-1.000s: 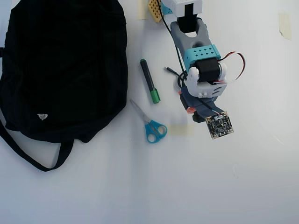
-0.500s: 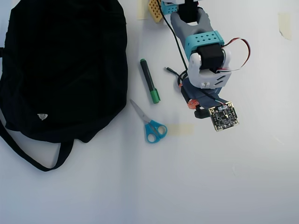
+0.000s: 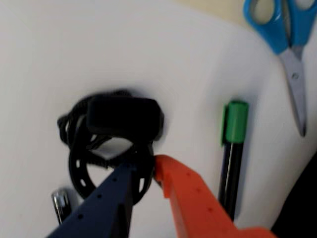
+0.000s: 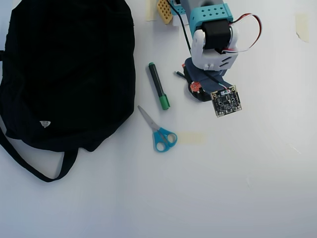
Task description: Put the bike light into the black bag
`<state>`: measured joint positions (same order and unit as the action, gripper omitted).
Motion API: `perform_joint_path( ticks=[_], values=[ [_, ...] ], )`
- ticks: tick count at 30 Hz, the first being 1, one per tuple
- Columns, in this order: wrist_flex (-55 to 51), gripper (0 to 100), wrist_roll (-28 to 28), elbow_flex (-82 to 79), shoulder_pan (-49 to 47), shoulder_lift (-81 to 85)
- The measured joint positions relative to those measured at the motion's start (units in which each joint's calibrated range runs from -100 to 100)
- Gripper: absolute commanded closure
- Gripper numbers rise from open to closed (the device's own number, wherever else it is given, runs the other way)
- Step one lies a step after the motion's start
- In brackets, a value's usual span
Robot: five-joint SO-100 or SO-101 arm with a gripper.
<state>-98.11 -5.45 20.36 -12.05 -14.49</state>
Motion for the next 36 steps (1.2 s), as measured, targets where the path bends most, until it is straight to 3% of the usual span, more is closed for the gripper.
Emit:
perform_joint_path(
  ticks=[9, 16, 36],
  values=[
    [0.00, 98, -0.24, -17.06, 1.18, 14.11],
    [0.00, 98, -0.10, -21.07, 6.39, 17.52],
    [3.78, 98, -0.34, -21.07, 35.78, 18.02]
  ],
)
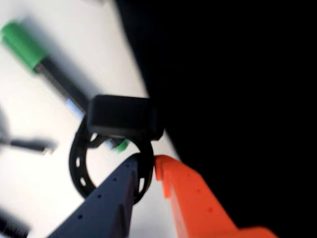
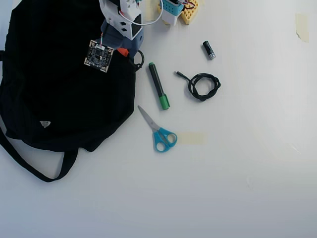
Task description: Put the bike light into the black bag
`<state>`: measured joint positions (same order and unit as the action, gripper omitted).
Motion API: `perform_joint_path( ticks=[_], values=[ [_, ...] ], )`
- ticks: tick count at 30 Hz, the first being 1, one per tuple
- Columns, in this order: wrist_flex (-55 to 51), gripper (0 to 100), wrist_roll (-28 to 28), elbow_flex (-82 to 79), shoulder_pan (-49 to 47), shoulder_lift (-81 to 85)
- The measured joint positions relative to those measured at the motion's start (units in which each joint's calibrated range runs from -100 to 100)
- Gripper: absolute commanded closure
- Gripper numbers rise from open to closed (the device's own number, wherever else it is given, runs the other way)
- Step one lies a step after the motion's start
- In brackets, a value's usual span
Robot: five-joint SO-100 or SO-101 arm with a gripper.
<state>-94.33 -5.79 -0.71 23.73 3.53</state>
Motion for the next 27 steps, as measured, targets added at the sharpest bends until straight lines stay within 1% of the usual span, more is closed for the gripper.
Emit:
perform_joint_path(
  ticks=[7, 14, 15, 17, 19, 22, 27],
  values=[
    [1.72, 98, 0.00, 0.00, 11.09, 0.00],
    [11.76, 98, 0.00, -0.24, 23.95, -0.66],
    [12.88, 98, 0.05, -0.31, 24.91, -1.49],
    [18.89, 98, -0.98, -0.08, 28.21, -9.22],
    [21.55, 98, -0.83, -0.31, 28.51, -14.28],
    [22.41, 81, -1.07, -0.31, 29.24, -15.36],
    [21.90, 81, -0.98, -0.31, 28.88, -15.36]
  ],
)
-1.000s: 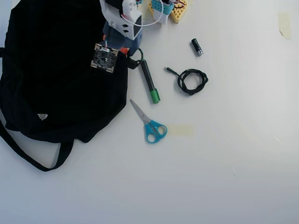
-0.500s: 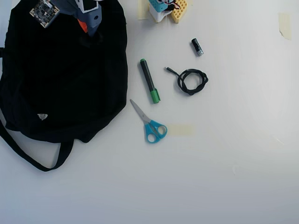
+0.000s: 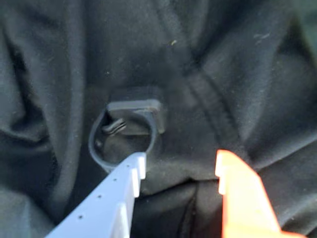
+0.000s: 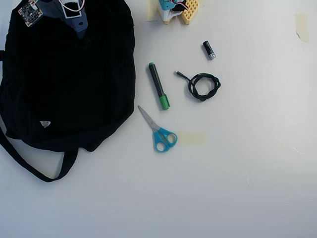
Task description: Put the bike light into the black bag
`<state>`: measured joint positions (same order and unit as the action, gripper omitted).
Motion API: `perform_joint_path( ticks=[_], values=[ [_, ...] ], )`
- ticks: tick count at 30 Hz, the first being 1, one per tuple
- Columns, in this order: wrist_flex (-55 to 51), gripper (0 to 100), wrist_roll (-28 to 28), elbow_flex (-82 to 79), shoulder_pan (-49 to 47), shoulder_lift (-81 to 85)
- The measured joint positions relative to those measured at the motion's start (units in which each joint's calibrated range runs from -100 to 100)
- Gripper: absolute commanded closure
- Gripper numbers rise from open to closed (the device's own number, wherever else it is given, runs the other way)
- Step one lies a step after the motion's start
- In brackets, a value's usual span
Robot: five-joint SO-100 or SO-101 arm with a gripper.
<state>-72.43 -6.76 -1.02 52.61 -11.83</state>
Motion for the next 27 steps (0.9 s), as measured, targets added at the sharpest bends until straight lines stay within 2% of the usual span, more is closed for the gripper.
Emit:
perform_joint_path(
  ticks=[4, 5, 8, 10, 11, 14, 19, 27],
  values=[
    [-11.34, 83, 0.00, 7.78, -5.00, 0.42],
    [-12.88, 96, 0.00, 10.46, -6.47, 1.58],
    [-15.63, 98, 0.00, 15.25, -18.44, 8.14],
    [-15.71, 98, 2.83, 15.41, -28.36, 11.12],
    [-15.80, 98, 5.03, 15.17, -33.14, 13.45],
    [-16.06, 98, 5.76, 8.81, -47.17, 19.34],
    [-14.86, 98, 5.76, -0.08, -50.77, 25.40],
    [-1.20, 98, 5.71, -24.37, -55.40, 37.78]
  ],
)
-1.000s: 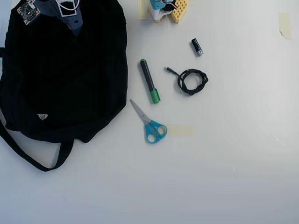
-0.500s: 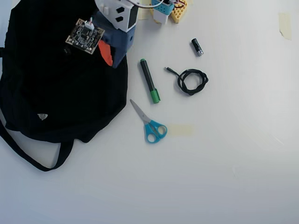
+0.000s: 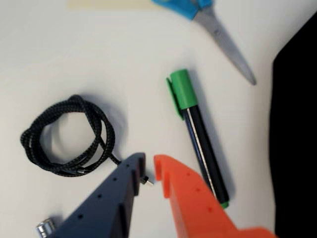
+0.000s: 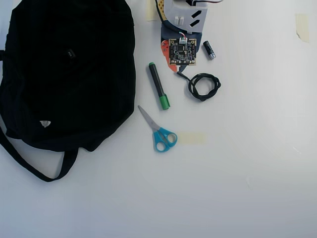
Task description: Put the bike light into the black bag
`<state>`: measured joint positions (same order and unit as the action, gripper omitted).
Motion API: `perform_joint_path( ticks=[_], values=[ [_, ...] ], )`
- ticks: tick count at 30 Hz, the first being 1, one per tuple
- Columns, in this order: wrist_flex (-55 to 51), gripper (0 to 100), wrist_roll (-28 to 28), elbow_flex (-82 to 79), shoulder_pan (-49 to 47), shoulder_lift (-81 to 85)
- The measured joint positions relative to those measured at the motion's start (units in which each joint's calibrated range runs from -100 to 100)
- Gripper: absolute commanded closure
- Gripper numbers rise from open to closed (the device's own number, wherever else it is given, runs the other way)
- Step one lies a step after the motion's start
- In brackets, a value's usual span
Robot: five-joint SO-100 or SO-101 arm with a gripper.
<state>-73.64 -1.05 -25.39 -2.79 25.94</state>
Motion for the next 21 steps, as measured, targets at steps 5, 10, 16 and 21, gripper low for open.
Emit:
perform_joint_path(
  ticks=[5, 10, 16, 21],
  values=[
    [12.37, 98, -0.15, -19.03, -1.84, 11.46],
    [22.58, 98, -0.29, -40.49, -2.57, 26.23],
    [27.82, 98, -0.10, -61.71, -2.57, 44.67],
    [27.91, 98, -0.10, -71.70, -4.11, 57.62]
  ],
)
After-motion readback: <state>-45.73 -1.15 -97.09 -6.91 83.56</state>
